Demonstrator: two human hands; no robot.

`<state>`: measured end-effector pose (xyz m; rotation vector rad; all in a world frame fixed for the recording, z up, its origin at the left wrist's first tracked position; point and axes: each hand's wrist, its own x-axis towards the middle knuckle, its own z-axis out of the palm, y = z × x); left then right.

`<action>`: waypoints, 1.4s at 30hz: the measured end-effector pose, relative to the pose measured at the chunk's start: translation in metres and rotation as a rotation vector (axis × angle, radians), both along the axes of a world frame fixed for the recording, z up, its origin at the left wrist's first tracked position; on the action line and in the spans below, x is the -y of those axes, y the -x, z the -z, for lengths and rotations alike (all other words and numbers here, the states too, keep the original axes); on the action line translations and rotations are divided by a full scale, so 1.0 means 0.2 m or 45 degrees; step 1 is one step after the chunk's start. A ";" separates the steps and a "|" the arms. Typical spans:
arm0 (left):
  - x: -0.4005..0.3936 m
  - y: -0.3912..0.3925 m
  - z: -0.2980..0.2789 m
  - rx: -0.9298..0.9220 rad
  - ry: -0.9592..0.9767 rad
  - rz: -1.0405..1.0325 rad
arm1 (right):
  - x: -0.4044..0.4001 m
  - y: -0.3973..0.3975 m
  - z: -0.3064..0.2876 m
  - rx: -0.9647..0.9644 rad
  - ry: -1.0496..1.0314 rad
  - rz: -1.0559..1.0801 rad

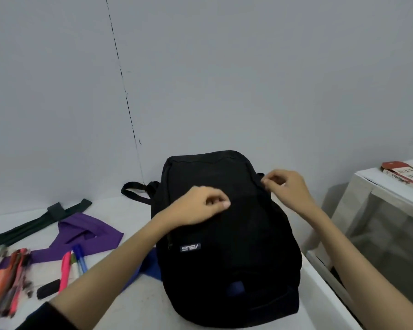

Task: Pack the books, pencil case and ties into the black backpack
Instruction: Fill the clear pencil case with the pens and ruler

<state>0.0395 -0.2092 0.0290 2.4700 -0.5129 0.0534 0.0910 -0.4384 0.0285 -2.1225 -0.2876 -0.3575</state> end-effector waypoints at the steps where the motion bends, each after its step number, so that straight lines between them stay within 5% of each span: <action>1: 0.01 -0.06 -0.03 0.031 0.047 -0.028 | 0.00 -0.07 0.00 -0.016 -0.065 0.091; 5: 0.05 -0.31 -0.08 0.080 0.108 -0.090 | 0.05 -0.34 0.14 -0.306 0.011 0.226; 11: 0.19 -0.63 -0.01 0.171 0.011 -0.031 | 0.08 -0.53 0.31 -0.560 -0.035 -0.162; 21: 0.27 -0.79 0.17 0.054 -0.264 -0.086 | 0.04 -0.71 0.32 -0.323 0.112 0.005; 28: 0.25 -0.78 0.19 0.032 -0.267 -0.109 | 0.07 -0.50 0.15 0.058 0.699 0.091; 33: 0.25 -0.76 0.18 0.036 -0.286 -0.174 | 0.13 -0.17 0.07 -0.046 0.974 -0.085; 39: 0.38 -0.29 0.11 0.400 0.198 -0.052 | 0.25 0.30 -0.01 -0.274 0.926 -0.322; 42: 0.45 0.13 0.15 0.090 0.503 0.060 | 0.25 0.44 0.01 -0.313 0.839 -0.410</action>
